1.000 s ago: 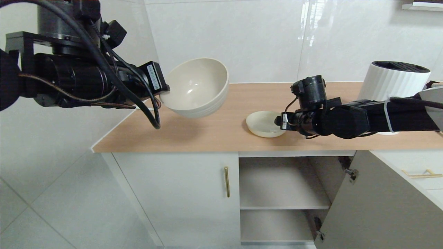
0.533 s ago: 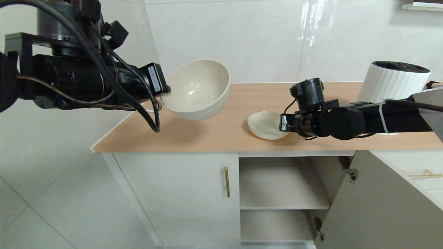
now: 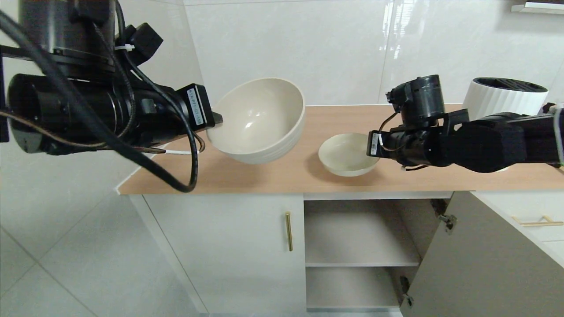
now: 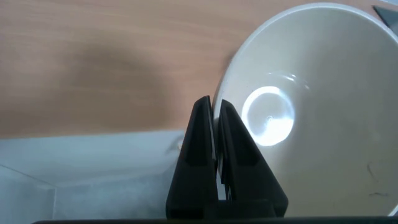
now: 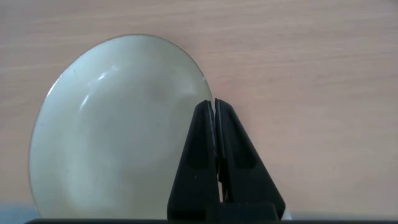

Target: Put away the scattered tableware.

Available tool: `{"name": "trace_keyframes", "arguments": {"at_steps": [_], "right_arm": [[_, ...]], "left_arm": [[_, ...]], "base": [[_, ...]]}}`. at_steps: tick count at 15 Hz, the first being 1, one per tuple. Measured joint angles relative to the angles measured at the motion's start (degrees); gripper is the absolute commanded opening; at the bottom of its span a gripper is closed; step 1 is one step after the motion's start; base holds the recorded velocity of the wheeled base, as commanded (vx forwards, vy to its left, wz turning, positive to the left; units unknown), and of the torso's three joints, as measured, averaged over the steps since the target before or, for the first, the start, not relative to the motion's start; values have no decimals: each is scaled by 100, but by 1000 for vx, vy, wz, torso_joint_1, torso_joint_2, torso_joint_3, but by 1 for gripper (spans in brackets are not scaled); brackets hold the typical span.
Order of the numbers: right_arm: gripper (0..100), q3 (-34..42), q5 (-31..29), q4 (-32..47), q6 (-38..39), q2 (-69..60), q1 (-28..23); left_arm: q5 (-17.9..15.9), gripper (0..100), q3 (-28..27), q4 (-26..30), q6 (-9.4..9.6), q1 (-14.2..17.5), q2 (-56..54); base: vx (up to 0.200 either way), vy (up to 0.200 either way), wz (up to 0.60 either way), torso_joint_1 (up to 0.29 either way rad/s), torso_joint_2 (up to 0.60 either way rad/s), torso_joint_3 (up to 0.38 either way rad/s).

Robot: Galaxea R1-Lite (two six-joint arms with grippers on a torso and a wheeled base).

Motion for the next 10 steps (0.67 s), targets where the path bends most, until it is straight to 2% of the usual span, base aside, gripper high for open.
{"name": "trace_keyframes", "arguments": {"at_steps": [7, 10], "right_arm": [[0, 1431, 12, -112, 52, -1276, 284], [0, 2241, 15, -110, 63, -1818, 472]], "left_arm": [[-46, 0, 1057, -16, 156, -135, -491], [-424, 0, 1707, -213, 161, -190, -634]], "base": [[0, 0, 0, 0, 0, 0], [0, 0, 0, 0, 0, 0]]}}
